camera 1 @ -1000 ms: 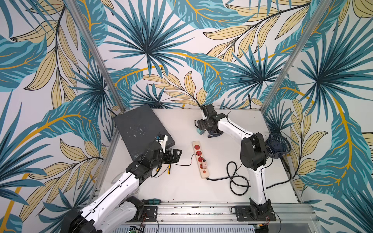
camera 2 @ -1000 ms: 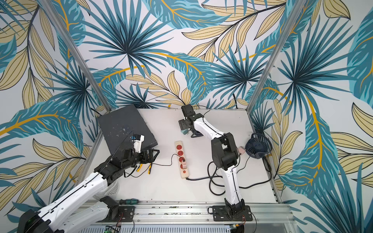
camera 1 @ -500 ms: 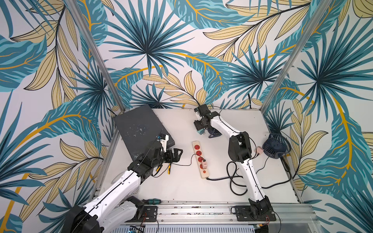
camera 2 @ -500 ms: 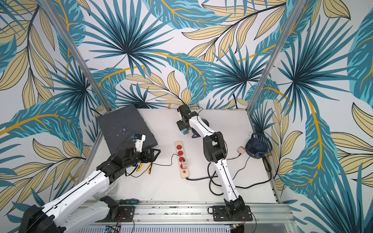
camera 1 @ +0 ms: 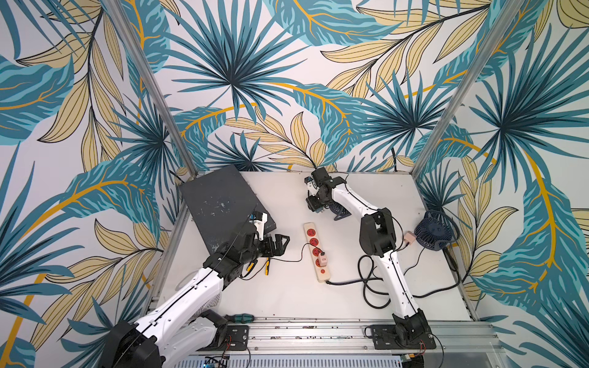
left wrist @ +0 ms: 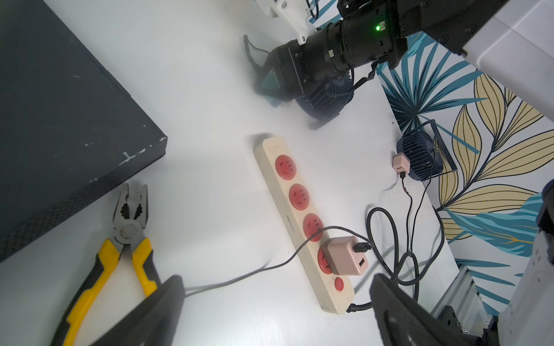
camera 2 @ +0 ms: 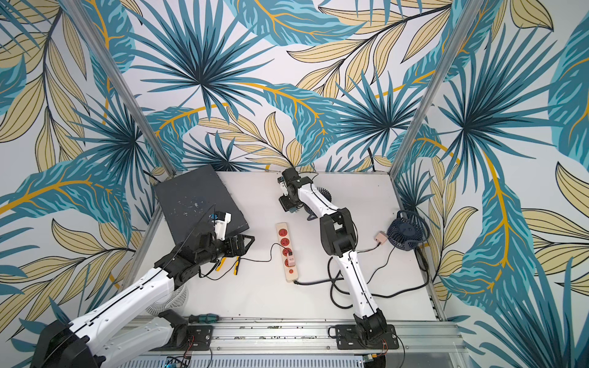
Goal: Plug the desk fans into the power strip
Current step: Pick up the plug from the center of the board.
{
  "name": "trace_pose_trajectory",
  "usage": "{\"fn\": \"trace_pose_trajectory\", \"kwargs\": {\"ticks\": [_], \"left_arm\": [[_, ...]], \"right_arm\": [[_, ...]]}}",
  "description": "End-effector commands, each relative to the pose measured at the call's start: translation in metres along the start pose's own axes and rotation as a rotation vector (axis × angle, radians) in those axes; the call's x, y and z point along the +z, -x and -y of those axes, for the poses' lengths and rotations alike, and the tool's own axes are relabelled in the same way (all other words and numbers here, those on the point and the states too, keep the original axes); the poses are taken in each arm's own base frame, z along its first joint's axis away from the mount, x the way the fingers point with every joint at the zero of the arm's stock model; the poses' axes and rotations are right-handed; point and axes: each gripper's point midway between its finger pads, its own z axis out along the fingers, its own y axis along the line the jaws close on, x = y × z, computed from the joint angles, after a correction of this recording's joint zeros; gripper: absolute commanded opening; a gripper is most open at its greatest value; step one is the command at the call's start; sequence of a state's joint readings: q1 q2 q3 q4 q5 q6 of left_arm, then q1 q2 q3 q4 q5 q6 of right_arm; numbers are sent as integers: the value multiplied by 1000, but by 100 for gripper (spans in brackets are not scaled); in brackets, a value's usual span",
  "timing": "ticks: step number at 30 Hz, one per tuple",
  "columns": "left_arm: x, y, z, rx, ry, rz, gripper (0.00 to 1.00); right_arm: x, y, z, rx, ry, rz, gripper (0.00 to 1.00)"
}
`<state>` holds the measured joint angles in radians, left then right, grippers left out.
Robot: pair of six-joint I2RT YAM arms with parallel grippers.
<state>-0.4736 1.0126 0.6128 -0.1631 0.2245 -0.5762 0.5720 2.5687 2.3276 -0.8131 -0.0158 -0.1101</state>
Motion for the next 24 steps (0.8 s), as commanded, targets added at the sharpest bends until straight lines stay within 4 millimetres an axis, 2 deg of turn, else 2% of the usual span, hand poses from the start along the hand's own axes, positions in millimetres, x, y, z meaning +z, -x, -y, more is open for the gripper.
{"fn": "trace_pose_trajectory", "kwargs": {"ticks": [1, 5, 9, 11, 12, 16, 20, 24], "left_arm": [[2, 0, -2, -14, -7, 11, 100], [2, 0, -2, -25, -11, 13, 100], [2, 8, 4, -38, -31, 42, 100], [2, 18, 8, -53, -45, 79, 100], [2, 26, 11, -68, -57, 109, 100], [1, 51, 24, -97, -73, 199, 99], [1, 69, 46, -88, -83, 261, 97], [11, 71, 71, -81, -112, 268, 95]], "right_arm": [[13, -19, -9, -17, 38, -66, 54], [8, -19, -10, -2, 39, -70, 41], [-15, -5, -12, 50, 36, -5, 35], [-37, 7, -16, 101, 51, 60, 33], [-55, 16, -20, 139, 67, 112, 33], [-113, 29, -32, 288, 118, 285, 32], [-158, 23, -37, 464, 183, 421, 34], [-193, 4, -44, 601, 231, 509, 34]]}}
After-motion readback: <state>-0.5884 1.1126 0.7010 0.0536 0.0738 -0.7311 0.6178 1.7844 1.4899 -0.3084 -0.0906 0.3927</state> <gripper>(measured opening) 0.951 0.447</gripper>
